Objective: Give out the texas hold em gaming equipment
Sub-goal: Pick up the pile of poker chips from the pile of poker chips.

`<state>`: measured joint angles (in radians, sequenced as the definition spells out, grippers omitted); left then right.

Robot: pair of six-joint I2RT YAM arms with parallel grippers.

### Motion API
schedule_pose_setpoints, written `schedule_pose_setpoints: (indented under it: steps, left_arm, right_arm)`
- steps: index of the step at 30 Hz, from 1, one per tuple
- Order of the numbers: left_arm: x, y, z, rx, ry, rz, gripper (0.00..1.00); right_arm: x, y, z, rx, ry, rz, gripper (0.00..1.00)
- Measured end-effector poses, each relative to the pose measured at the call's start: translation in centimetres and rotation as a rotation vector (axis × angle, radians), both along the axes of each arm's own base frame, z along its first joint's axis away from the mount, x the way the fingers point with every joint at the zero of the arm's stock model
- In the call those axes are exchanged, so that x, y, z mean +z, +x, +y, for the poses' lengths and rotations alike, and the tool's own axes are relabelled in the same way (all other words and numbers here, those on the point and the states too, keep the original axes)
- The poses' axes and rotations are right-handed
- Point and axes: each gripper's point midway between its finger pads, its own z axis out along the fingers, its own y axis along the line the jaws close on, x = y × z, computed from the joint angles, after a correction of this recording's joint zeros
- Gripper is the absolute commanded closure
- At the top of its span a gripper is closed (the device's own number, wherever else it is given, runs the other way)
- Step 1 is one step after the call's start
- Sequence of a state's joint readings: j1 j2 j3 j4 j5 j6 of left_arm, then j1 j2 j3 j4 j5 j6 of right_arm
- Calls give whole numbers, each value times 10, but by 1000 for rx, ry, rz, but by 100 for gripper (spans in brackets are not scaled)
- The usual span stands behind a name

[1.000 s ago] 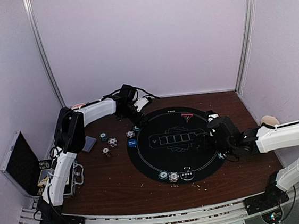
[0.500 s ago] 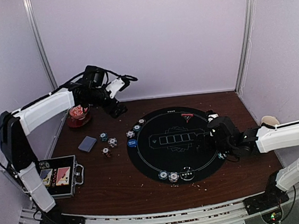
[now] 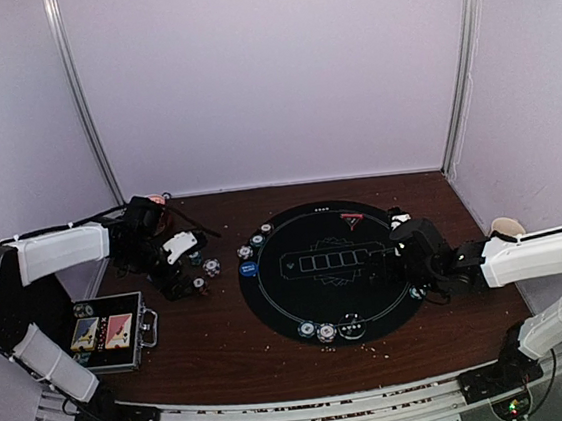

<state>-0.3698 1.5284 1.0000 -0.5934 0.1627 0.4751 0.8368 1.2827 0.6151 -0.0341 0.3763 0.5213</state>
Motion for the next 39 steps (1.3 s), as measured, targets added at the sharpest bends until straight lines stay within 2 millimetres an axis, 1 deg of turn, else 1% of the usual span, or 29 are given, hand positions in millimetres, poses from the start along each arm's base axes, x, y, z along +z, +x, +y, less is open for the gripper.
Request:
schedule_pose_setpoints:
  steps: [3, 6, 10, 19, 21, 27, 31, 34, 39]
  left_arm:
    - [-9, -1, -6, -22, -20, 28, 11]
    - [-22, -1, -10, -35, -28, 67, 12]
    - [-37, 0, -12, -38, -28, 112, 14]
    - [-34, 16, -17, -33, -44, 80, 20]
    - [-36, 19, -18, -31, -45, 78, 21]
    - [-41, 23, -19, -29, -41, 89, 27]
    - [-43, 28, -21, -26, -43, 87, 29]
    - [-46, 27, -20, -26, -40, 94, 30]
    - [-48, 27, -20, -25, -38, 99, 36]
  right_arm:
    - [0, 0, 0, -1, -1, 0, 0]
    - [0, 0, 0, -1, -1, -1, 0]
    - [1, 0, 0, -1, 1, -2, 0]
    - [4, 0, 0, -2, 8, -8, 0]
    - [4, 0, 0, -1, 7, -8, 0]
    - [4, 0, 0, -1, 8, -8, 0]
    - [4, 0, 0, -1, 7, -8, 0]
    - [4, 0, 0, -1, 7, -8, 0]
    - [4, 0, 0, -1, 7, -8, 0]
